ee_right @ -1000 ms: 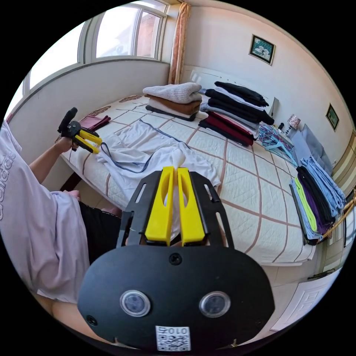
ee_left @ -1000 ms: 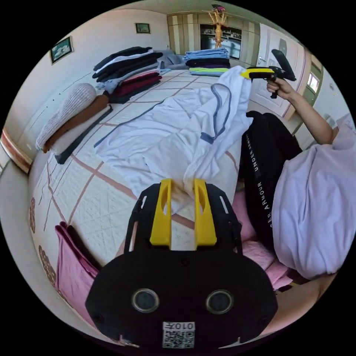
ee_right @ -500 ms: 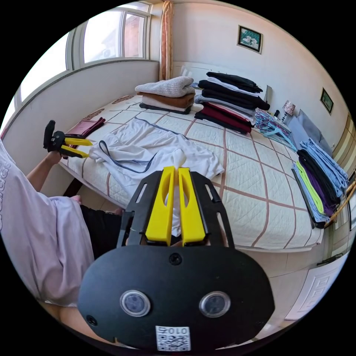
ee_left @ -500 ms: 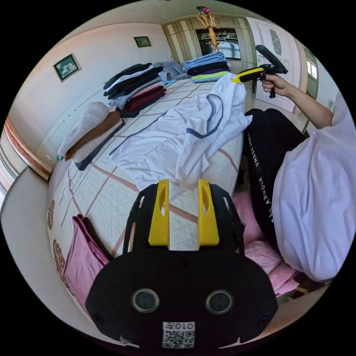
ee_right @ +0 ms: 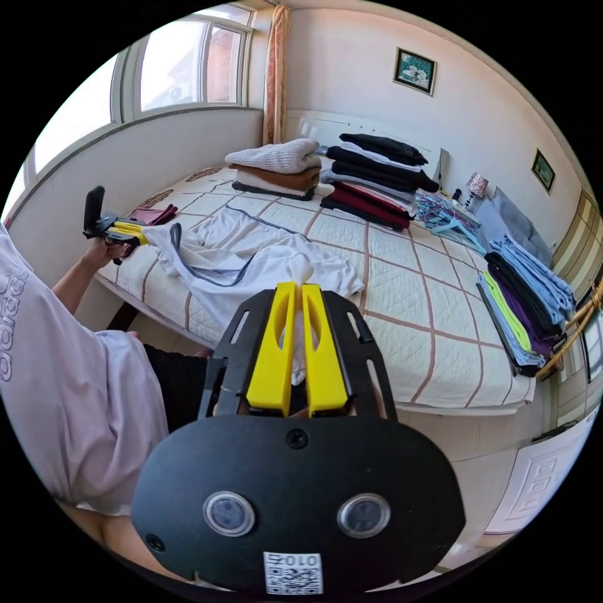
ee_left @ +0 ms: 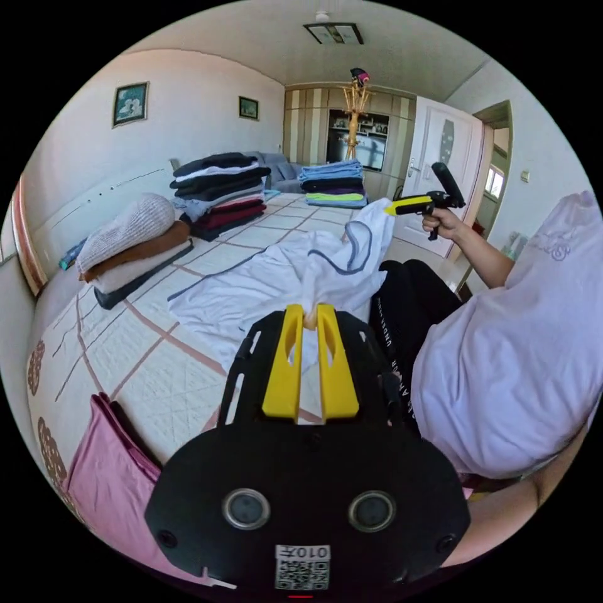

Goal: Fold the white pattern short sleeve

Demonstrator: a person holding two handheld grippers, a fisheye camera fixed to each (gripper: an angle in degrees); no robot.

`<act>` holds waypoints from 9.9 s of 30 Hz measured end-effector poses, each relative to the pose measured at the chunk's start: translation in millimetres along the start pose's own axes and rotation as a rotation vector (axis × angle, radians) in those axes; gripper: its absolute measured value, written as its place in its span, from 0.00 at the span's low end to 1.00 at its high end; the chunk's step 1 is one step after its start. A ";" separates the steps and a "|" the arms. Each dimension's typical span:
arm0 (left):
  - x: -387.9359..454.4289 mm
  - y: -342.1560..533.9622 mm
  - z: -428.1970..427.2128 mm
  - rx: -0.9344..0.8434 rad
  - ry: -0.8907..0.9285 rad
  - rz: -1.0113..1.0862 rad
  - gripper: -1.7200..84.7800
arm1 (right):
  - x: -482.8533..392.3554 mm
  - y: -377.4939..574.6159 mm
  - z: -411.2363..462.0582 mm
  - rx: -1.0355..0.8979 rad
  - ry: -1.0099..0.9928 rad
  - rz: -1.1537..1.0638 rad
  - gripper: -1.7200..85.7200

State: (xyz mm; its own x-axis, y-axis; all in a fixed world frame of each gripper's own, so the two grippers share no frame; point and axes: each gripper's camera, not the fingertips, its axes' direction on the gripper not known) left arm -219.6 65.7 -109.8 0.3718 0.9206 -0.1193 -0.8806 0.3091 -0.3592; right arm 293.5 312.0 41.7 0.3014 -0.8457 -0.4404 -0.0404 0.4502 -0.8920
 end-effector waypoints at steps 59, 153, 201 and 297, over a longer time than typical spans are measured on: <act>-21.0 -140.6 -2.0 0.068 -0.030 0.136 0.04 | 104.4 -1.2 -30.4 0.169 0.070 0.081 0.06; -78.2 172.7 -65.7 -0.123 -0.264 -0.617 0.14 | 385.1 -88.6 -16.6 -0.177 -0.194 0.854 0.06; 274.6 116.8 128.1 -0.484 -0.370 0.678 0.14 | 71.7 -90.7 57.1 -0.377 0.090 -0.207 0.11; -124.3 152.2 90.6 -0.085 -0.032 -0.300 0.03 | 457.0 -88.0 19.1 -0.407 -0.479 0.926 0.17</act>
State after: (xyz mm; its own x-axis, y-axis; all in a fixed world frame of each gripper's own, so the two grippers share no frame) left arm -426.5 19.9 -65.8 0.6005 0.7990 0.0328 -0.7047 0.5481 -0.4504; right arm 453.0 -108.5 -79.2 0.3253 0.0045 -0.9456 -0.7218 0.6472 -0.2453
